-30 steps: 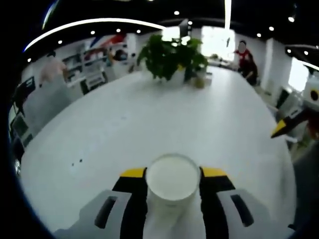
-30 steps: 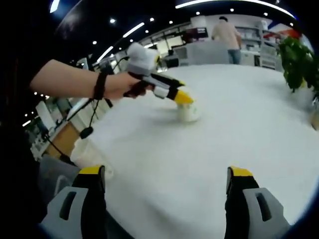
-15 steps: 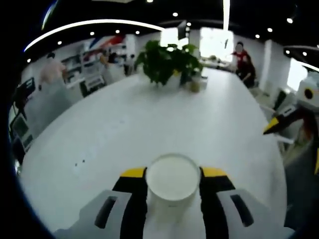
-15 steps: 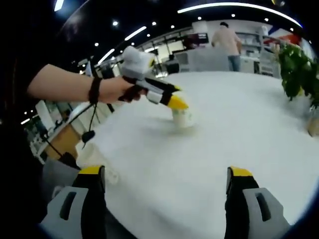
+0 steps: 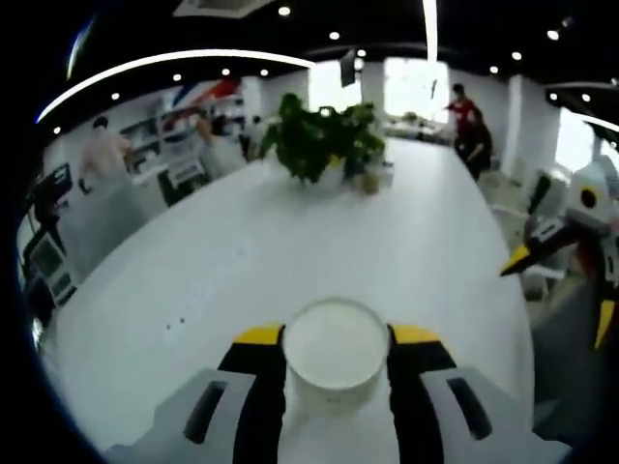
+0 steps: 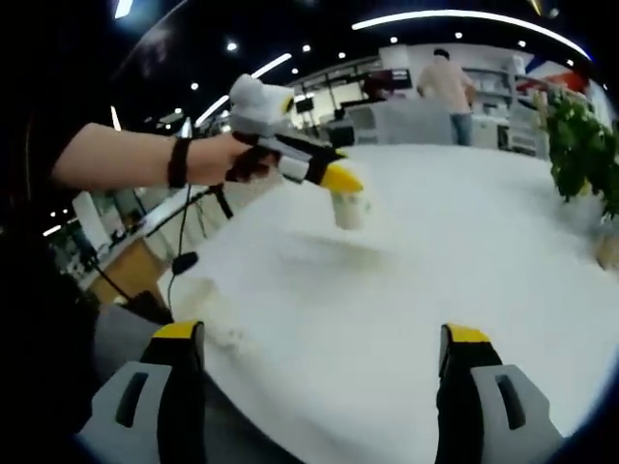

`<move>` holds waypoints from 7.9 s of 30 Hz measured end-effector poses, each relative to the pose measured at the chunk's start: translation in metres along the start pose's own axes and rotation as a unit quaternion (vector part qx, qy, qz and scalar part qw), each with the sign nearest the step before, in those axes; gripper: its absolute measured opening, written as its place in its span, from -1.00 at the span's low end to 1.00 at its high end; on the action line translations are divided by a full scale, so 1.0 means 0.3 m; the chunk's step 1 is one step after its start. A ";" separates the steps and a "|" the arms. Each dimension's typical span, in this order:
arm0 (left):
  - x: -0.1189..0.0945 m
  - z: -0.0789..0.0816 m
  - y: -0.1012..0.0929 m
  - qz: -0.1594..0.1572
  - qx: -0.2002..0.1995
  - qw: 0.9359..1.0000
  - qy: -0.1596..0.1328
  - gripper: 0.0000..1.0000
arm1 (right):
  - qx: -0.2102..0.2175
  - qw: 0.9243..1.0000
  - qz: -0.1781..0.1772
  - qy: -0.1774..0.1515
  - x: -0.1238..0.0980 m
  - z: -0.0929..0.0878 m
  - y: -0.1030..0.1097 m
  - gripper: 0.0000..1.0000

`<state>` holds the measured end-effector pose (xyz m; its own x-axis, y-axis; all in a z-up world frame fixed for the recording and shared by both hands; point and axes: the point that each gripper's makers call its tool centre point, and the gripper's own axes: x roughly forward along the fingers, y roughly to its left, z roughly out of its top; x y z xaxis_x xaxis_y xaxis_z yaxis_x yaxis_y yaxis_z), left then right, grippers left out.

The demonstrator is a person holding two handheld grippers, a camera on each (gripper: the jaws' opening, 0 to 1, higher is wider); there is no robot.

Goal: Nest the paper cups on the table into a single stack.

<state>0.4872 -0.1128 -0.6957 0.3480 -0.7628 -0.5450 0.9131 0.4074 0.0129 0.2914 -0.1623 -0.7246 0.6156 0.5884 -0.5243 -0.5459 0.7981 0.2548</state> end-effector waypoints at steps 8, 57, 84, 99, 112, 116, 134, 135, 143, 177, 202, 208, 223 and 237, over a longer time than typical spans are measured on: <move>-0.104 0.051 -0.057 -0.020 -0.018 0.999 -0.019 -0.21 | 0.017 1.000 -0.008 -0.017 -0.007 0.013 0.047 0.98; -0.477 0.210 -0.313 -0.114 -0.030 0.991 -0.066 -0.21 | 0.096 0.989 0.000 -0.114 -0.034 0.083 0.194 0.87; -0.520 0.153 -0.410 -0.147 -0.032 0.987 -0.054 -0.21 | 0.100 0.964 0.161 -0.187 0.011 0.274 0.452 0.42; -0.529 0.118 -0.444 -0.169 -0.038 0.983 -0.056 -0.21 | 0.155 0.935 0.204 -0.245 -0.040 0.332 0.435 0.12; -0.569 0.122 -0.476 -0.187 -0.033 0.978 -0.083 -0.21 | 0.202 0.898 0.237 -0.310 -0.117 0.373 0.403 -0.32; -0.572 0.096 -0.483 -0.193 -0.034 0.977 -0.079 -0.21 | 0.223 0.880 0.252 -0.335 -0.138 0.382 0.387 -0.51; -0.620 0.076 -0.520 -0.214 -0.032 0.969 -0.116 -0.18 | 0.285 0.819 0.342 -0.361 -0.185 0.431 0.427 -1.00; -0.623 0.073 -0.524 -0.214 -0.029 0.969 -0.120 -0.16 | 0.291 0.816 0.349 -0.358 -0.186 0.433 0.433 -1.00; -0.629 0.023 -0.503 -0.175 -0.006 0.975 -0.139 -0.10 | 0.301 0.828 0.352 -0.315 -0.139 0.422 0.458 -1.00; -0.668 -0.275 -0.438 -0.036 -0.037 0.993 -0.110 0.56 | 0.197 0.916 0.301 -0.177 0.002 0.367 0.530 -1.00; -0.697 -0.364 -0.448 -0.012 -0.042 0.995 -0.092 0.98 | -0.022 0.972 0.226 -0.059 0.029 0.311 0.522 -1.00; -0.698 -0.373 -0.433 -0.005 -0.048 0.995 -0.090 0.98 | -0.182 0.959 0.215 0.032 0.055 0.284 0.582 -1.00; -0.697 -0.433 -0.447 0.003 -0.063 0.995 -0.076 0.91 | -0.360 0.893 0.204 0.179 0.141 0.089 0.599 -1.00; -0.680 -0.450 -0.476 -0.007 -0.066 0.996 -0.066 0.92 | -0.362 0.878 0.211 0.230 0.206 -0.005 0.589 -1.00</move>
<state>0.2571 0.0525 -0.6994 0.3686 -0.8246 -0.4291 0.8850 0.4526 -0.1094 0.2321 0.0149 -0.7132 0.0674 0.5654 -0.8221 -0.9912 0.1318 0.0093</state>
